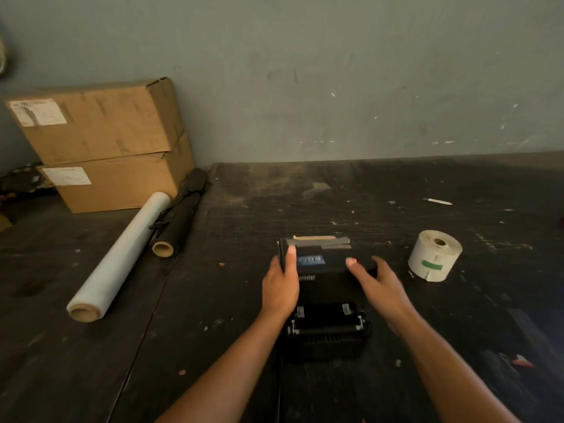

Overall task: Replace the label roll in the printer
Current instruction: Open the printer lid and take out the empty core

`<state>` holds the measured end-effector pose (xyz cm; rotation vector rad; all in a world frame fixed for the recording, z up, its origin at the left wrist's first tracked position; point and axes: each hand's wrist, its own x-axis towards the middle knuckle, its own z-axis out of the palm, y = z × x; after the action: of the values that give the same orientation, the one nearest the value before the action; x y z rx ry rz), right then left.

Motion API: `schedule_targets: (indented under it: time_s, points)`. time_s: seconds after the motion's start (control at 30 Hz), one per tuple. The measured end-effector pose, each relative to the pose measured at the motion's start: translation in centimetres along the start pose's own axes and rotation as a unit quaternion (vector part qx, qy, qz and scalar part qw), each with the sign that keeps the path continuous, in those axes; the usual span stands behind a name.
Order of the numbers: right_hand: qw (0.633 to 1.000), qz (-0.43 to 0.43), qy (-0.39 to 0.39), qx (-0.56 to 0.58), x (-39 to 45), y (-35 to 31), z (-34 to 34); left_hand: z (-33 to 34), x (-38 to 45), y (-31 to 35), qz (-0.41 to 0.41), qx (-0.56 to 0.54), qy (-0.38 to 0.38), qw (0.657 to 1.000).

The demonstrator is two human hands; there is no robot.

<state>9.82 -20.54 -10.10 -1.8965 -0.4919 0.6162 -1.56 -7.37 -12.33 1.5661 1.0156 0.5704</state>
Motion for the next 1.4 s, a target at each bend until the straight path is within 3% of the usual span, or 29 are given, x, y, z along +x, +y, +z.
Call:
schedule_targets:
  time_s: [0.2, 0.37, 0.77, 1.2, 1.4]
  points:
    - [0.991, -0.078, -0.024, -0.104, 3.2, -3.0, -1.1, 0.0, 5.0, 4.4, 0.002, -0.001, 0.031, 1.0]
    - [0.986, -0.119, -0.031, -0.113, 5.7, -3.8, -1.1, 0.3, 8.1, 6.9, -0.003, -0.018, 0.067, 0.998]
    - [0.991, -0.096, -0.03, -0.09, 13.3, -6.3, 0.0, 1.3, 11.5, 6.7, 0.065, -0.004, 0.079, 0.995]
    - [0.975, -0.081, -0.051, -0.201, 17.3, -7.7, -0.4, 1.2, 16.0, 7.5, 0.006, 0.018, 0.069, 0.997]
    - [0.988, -0.039, -0.119, -0.095, 18.0, -7.3, -1.2, 0.8, 15.7, 8.0, 0.02, 0.074, 0.075, 0.994]
